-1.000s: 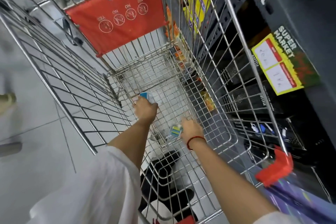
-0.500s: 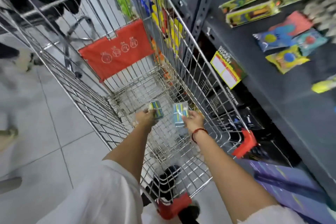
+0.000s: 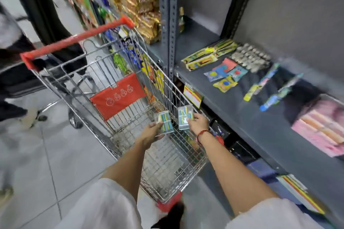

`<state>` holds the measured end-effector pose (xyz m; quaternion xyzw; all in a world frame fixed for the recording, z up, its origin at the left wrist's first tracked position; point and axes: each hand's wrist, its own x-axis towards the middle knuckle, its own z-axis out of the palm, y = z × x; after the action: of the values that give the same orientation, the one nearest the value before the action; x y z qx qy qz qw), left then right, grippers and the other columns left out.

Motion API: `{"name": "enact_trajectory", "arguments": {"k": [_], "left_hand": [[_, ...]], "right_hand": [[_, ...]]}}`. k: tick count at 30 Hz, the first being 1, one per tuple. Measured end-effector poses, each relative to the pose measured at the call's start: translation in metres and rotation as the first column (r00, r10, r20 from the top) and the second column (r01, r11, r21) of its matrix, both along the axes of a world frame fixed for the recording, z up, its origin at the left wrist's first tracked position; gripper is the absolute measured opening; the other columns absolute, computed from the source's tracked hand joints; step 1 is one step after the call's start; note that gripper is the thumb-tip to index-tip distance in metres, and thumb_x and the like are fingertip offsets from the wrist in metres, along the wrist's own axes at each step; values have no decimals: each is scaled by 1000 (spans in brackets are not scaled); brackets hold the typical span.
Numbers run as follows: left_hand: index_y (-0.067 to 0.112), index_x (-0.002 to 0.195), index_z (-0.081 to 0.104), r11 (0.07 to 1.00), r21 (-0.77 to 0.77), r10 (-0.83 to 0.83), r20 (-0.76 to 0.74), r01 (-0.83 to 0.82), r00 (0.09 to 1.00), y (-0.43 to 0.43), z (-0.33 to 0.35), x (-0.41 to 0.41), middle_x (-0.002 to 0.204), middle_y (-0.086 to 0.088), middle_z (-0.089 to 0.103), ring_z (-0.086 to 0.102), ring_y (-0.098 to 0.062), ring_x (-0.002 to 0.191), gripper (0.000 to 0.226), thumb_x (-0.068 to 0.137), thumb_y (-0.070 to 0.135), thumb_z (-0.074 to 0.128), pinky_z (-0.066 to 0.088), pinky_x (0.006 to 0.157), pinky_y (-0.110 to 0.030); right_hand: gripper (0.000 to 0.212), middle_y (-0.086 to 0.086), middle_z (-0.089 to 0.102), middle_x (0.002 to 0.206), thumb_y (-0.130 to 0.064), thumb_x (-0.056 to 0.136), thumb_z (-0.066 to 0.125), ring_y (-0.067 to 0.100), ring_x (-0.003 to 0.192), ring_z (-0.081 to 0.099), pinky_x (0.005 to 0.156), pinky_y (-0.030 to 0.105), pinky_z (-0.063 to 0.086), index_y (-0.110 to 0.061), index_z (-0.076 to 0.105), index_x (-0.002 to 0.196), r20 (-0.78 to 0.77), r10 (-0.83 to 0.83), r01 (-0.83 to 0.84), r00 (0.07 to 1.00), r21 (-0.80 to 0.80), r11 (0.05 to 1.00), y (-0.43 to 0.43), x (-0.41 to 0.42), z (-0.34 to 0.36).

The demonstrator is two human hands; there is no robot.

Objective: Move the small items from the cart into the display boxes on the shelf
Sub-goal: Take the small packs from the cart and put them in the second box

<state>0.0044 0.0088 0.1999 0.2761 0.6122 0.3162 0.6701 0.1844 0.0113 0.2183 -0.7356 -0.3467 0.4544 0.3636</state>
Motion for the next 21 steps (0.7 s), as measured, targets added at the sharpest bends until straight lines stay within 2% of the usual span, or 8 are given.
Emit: {"name": "enact_trajectory", "arguments": {"k": [3, 5, 8, 11, 13, 16, 19, 21], "left_hand": [[6, 94, 60, 994, 107, -10, 8, 9, 1000, -2, 42, 15, 79, -4, 59, 65, -9, 56, 15, 96, 19, 52, 55, 48, -13], [4, 105, 59, 983, 179, -44, -19, 47, 999, -4, 67, 27, 83, -3, 56, 58, -11, 64, 21, 97, 21, 51, 53, 47, -10], [2, 117, 58, 958, 277, -49, -68, 67, 996, -2, 96, 46, 94, -5, 55, 53, -11, 67, 30, 96, 23, 52, 51, 44, -9], [2, 118, 57, 941, 328, -68, -52, 81, 996, 0, 119, 72, 92, -5, 58, 55, -11, 64, 31, 95, 23, 54, 51, 50, -11], [7, 119, 56, 934, 338, -101, -53, 113, 993, 2, 130, 95, 99, -4, 58, 58, -12, 75, 30, 94, 24, 55, 52, 61, -13], [11, 108, 58, 920, 355, -175, -15, 169, 984, 2, 142, 142, 82, -1, 56, 56, -10, 69, 20, 93, 24, 57, 53, 51, -12], [8, 102, 58, 898, 362, -263, -10, 249, 965, -5, 153, 203, 70, -1, 45, 51, -13, 64, 18, 92, 23, 59, 55, 48, -15], [5, 110, 56, 884, 364, -325, 27, 293, 945, -14, 157, 246, 87, -3, 52, 57, -16, 77, 27, 90, 22, 62, 57, 62, -21]], "right_hand": [[24, 26, 67, 109, -2, 84, 63, 38, 102, 64, 84, 41, 53, 5, 63, 108, 8, -18, 18, 1000, 77, 997, -1, 16, 32], [21, 31, 67, 106, -2, 83, 65, 42, 100, 64, 89, 51, 53, 6, 65, 102, 36, -39, 34, 999, 126, 991, -3, 28, 52], [18, 31, 67, 106, -5, 85, 64, 42, 99, 64, 89, 54, 52, 2, 65, 102, 34, -60, 53, 998, 184, 981, -4, 46, 80], [29, 28, 64, 116, -1, 86, 62, 34, 102, 63, 95, 48, 50, 6, 59, 114, -63, -105, 118, 992, 256, 959, -13, 71, 104], [35, 25, 62, 123, -2, 87, 63, 28, 105, 61, 100, 46, 48, 6, 55, 119, -93, -129, 149, 987, 275, 950, -22, 92, 117], [39, 21, 58, 130, -5, 88, 62, 33, 119, 55, 105, 50, 43, 4, 52, 125, -127, -193, 222, 973, 284, 933, -44, 137, 132], [36, 22, 62, 117, -3, 87, 63, 29, 106, 58, 101, 49, 46, 5, 54, 120, -97, -325, 338, 941, 330, 881, -76, 194, 145], [32, 25, 63, 117, 2, 87, 61, 29, 99, 62, 92, 44, 51, 6, 55, 118, -111, -402, 415, 909, 343, 843, -102, 232, 153]]}}
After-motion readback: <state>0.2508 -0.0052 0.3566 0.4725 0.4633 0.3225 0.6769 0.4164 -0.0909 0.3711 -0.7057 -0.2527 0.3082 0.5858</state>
